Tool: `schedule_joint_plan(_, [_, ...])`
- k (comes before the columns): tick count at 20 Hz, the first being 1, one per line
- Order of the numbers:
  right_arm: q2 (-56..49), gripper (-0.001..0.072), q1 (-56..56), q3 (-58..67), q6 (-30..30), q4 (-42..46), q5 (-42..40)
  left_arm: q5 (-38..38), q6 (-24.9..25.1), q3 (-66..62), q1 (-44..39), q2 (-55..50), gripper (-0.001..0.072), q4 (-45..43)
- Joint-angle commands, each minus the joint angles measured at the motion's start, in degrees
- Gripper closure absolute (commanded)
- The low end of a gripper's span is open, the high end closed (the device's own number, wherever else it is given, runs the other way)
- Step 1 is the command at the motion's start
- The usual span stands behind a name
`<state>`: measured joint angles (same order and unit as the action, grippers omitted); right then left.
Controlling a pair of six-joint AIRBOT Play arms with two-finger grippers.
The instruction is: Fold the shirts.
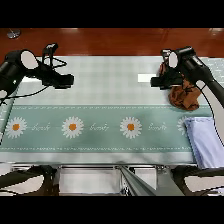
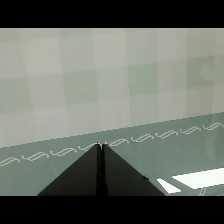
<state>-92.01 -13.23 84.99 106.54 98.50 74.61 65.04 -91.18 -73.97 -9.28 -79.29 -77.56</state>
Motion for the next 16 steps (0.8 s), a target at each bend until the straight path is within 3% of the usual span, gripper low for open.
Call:
schedule_joint_plan(1, [-0.02,0.0687,-0.04,0.00,0.00,-0.02,0.00,-0.02,0.00,0.00,-0.02,-0.04,0.0689,-0.02])
schedule_joint_plan(12, [-0.02,0.0688,-0.04,0.00,0.00,0.00,0.00,-0.02,0.00,0.00,-0.02,-0.04,0.0689,-0.02])
schedule_joint_plan(16, [-0.02,0.0688,-0.04,0.00,-0.02,0.00,-0.26,-5.31,-0.02,0.00,-0.37,-0.07,0.0689,0.02])
